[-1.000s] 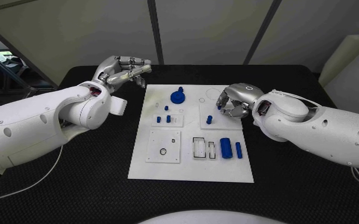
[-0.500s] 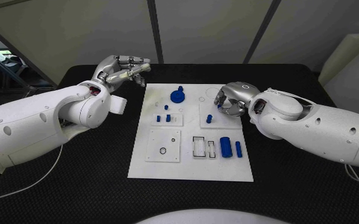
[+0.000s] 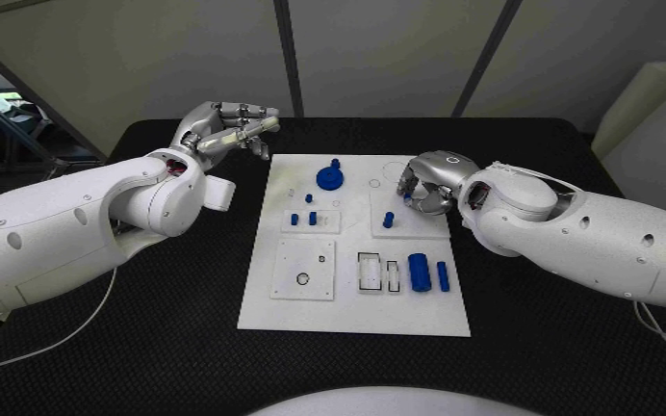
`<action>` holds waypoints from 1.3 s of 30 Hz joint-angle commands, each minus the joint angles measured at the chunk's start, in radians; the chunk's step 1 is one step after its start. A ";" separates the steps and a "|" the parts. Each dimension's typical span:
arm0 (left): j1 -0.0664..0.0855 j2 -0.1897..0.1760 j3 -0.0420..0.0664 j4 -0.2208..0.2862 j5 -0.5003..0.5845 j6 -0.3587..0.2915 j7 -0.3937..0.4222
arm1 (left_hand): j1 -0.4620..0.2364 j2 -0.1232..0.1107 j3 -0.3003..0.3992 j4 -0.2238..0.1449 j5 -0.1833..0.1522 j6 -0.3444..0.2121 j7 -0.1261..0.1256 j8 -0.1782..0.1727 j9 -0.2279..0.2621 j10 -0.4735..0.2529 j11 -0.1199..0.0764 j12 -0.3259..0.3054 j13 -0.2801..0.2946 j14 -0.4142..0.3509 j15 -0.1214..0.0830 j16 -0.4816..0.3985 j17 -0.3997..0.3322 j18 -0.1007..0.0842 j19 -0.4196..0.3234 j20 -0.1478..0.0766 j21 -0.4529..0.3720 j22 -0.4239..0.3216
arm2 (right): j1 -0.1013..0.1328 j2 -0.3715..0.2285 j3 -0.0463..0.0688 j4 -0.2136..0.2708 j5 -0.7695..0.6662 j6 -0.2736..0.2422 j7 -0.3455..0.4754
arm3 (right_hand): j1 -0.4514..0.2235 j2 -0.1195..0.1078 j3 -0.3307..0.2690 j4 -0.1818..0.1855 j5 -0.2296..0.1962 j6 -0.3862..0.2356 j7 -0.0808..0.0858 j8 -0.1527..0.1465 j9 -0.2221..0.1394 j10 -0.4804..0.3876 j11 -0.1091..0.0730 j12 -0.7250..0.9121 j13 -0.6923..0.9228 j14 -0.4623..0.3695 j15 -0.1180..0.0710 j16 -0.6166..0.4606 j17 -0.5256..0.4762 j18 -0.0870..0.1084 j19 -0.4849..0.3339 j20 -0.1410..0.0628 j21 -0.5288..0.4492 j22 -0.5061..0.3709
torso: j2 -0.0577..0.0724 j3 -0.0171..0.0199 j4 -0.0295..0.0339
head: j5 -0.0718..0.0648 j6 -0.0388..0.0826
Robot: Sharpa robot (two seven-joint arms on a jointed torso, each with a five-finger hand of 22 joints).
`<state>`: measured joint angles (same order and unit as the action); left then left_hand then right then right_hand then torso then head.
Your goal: Assemble the parts on the task board
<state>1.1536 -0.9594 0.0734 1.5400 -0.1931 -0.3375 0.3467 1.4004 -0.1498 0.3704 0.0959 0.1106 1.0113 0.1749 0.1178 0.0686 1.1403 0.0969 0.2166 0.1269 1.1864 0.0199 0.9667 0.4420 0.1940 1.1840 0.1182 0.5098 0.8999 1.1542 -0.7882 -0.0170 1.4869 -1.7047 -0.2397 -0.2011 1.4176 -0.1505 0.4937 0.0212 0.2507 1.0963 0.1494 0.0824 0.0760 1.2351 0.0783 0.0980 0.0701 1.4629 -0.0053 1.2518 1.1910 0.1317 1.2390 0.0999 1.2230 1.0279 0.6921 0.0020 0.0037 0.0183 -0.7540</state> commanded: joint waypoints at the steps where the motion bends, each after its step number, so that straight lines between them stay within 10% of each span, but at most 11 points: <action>1: 0.001 -0.001 0.000 0.001 0.005 0.009 -0.005 | 0.000 0.014 -0.005 -0.001 0.002 0.001 0.003 0.003 -0.001 -0.005 0.004 0.007 0.002 -0.001 0.000 -0.007 -0.002 -0.012 -0.004 0.000 -0.003 -0.002 | 0.000 0.001 -0.001 0.001 -0.021 0.044 -0.018 | 0.004 0.013 0.001 -0.010 0.004 0.017 -0.003 0.008 0.004 0.018 -0.007 0.011 0.008 0.058 -0.006 0.006 -0.002 -0.019 0.005 -0.003 0.008 0.009 | -0.001 0.0001 0.0005 | 0.000 -0.004; 39: 0.001 -0.005 0.000 -0.001 0.005 0.009 -0.016 | 0.007 0.019 -0.004 -0.004 0.003 -0.002 0.005 0.002 -0.002 -0.011 0.005 0.009 0.002 -0.003 0.001 -0.011 -0.005 -0.012 -0.004 0.000 -0.009 -0.006 | -0.003 -0.031 0.000 0.086 -0.176 -0.005 -0.106 | 0.013 0.034 0.054 -0.086 -0.011 0.073 -0.015 0.021 0.010 0.076 -0.020 0.016 0.028 0.053 -0.018 0.043 0.010 -0.028 0.018 -0.018 0.070 0.081 | -0.001 -0.0001 -0.0005 | -0.006 -0.005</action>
<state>1.1534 -0.9643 0.0734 1.5391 -0.1912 -0.3370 0.3298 1.4054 -0.1365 0.3698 0.0964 0.1106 1.0113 0.1749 0.1178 0.0679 1.1367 0.1006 0.2207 0.1277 1.1865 0.0199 0.9625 0.4388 0.1941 1.1841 0.1182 0.5059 0.8946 1.1494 -0.8145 -0.0175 1.5653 -1.8617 -0.2249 -0.2901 1.4357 -0.1187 0.5465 -0.0624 0.2412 1.1608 0.1358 0.1007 0.0845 1.2670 0.0965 0.1111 0.0847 1.4668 -0.0164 1.2916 1.2004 0.1160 1.2531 0.0856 1.2857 1.1085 0.6907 0.0027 0.0032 0.0132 -0.7599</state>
